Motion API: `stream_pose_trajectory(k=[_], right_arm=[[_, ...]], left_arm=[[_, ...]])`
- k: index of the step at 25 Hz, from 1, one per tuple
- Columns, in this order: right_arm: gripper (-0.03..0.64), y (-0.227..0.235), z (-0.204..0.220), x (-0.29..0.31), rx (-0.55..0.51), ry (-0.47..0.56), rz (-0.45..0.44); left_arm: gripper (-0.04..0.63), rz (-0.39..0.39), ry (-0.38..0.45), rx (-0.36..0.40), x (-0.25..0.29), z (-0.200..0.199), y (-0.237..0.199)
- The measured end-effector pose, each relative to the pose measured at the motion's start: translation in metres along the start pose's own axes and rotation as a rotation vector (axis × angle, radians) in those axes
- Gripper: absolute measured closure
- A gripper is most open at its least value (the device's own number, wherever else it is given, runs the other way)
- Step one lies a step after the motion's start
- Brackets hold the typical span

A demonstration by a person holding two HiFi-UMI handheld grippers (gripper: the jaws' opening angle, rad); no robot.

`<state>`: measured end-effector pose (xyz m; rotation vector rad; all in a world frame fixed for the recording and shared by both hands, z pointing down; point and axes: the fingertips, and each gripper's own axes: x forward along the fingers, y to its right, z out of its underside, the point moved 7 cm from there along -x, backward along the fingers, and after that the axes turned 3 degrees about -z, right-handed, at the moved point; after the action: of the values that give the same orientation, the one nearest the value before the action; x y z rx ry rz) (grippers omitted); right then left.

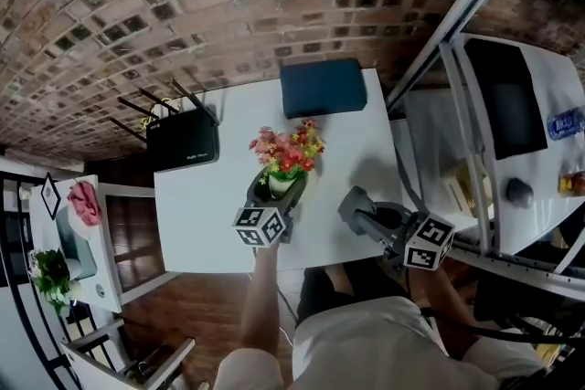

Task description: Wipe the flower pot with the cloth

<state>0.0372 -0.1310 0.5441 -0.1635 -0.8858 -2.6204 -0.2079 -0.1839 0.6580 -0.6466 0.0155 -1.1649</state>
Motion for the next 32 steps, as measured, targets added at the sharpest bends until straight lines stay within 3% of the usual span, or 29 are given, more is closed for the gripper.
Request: stream_pose_trajectory(k=[3,8,10,12,14,17,22,27,32], right_arm=[[0.615,0.007,0.010,0.006,0.020,-0.020,0.002],[0.615,0.007,0.015,0.009,0.036,-0.014,0.025],[0.614,0.007,0.016,0.008,0.047,0.004,0.038],[0.615,0.005,0.018,0.006,0.060,0.030,0.055],[0.615,-0.003,0.019,0.004,0.059,0.048,0.074],[0.615,-0.017,0.024,0.002,0.033,0.070,0.087],[0.614,-0.055,0.024,0.002,-0.082,0.100,0.120],[0.615,-0.089,0.004,-0.013,-0.213,0.160,0.115],[0.615,-0.115,-0.007,-0.060,-0.355,0.216,0.086]], left_arm=[[0.114,-0.005,-0.056,0.216,0.002,0.026,0.007],[0.112,0.007,-0.116,0.332,-0.005,0.071,0.004],[0.106,0.012,-0.115,0.328,-0.009,0.078,0.001],[0.058,0.003,-0.096,0.265,-0.019,0.082,-0.001],[0.055,-0.016,-0.074,0.207,-0.037,0.087,-0.003],[0.057,-0.033,-0.053,0.179,-0.067,0.086,0.001],[0.057,-0.050,0.035,0.232,-0.116,0.044,0.034],[0.057,-0.095,0.188,0.297,-0.163,-0.012,0.093],[0.057,-0.155,0.334,0.319,-0.204,-0.028,0.161]])
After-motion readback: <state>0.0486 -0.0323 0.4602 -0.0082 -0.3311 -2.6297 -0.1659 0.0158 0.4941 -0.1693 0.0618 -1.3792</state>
